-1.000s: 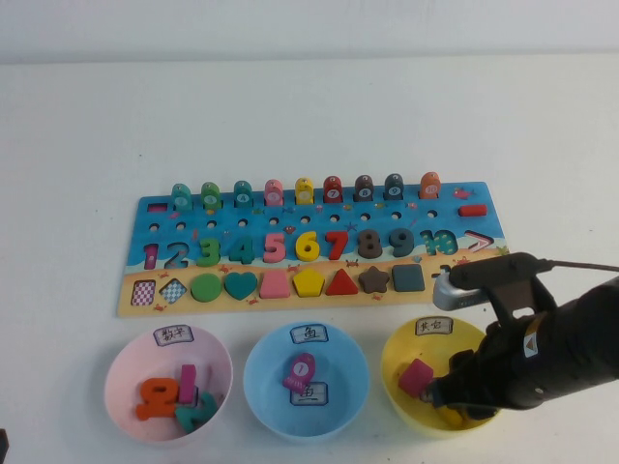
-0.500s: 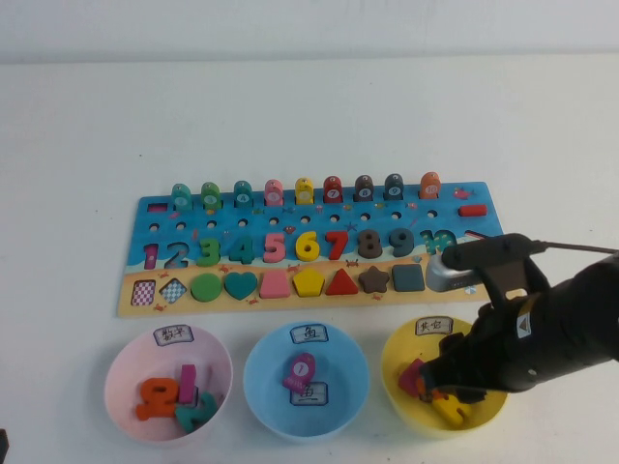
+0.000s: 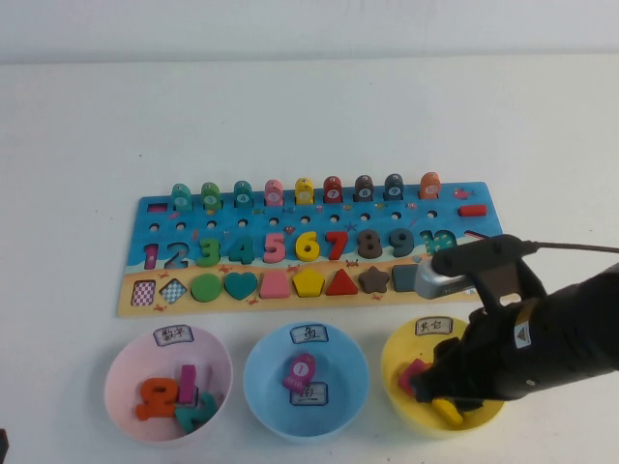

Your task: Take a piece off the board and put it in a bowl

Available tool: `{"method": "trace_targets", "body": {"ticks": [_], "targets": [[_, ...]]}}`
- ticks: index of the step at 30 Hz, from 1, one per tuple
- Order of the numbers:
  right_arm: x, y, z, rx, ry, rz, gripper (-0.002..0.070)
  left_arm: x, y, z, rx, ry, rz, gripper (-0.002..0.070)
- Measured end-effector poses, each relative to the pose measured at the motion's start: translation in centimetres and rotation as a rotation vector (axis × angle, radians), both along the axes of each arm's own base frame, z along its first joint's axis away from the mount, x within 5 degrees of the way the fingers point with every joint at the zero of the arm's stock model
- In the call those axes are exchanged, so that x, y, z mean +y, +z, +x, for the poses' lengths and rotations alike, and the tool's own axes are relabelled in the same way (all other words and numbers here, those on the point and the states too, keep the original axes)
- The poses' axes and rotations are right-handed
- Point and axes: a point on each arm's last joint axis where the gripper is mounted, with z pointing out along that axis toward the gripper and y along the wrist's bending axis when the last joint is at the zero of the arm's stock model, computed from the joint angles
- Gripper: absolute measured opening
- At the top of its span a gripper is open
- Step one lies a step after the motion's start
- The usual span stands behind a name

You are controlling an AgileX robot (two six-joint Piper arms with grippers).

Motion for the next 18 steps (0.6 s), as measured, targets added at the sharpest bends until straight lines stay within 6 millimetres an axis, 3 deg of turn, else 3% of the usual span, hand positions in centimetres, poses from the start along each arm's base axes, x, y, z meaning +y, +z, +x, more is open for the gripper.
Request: {"method": "trace_targets", "body": {"ticks": [7, 13, 18], "targets": [[-0.5, 3.7, -1.6, -0.105, 0.021, 0.092, 0.0027, 0.0, 0.0, 0.0, 0.000, 0.000, 0.000, -0.0005], [-2.3, 6.6, -3.7, -0.165, 0.098, 0.090, -0.0010, 0.0, 0.0, 0.0, 0.000, 0.000, 0.000, -0.0005], [-3.9, 7.8, -5.8, -0.159, 0.212, 0.025, -0.0015, 0.0, 0.0, 0.0, 0.000, 0.000, 0.000, -0.0005]]}}
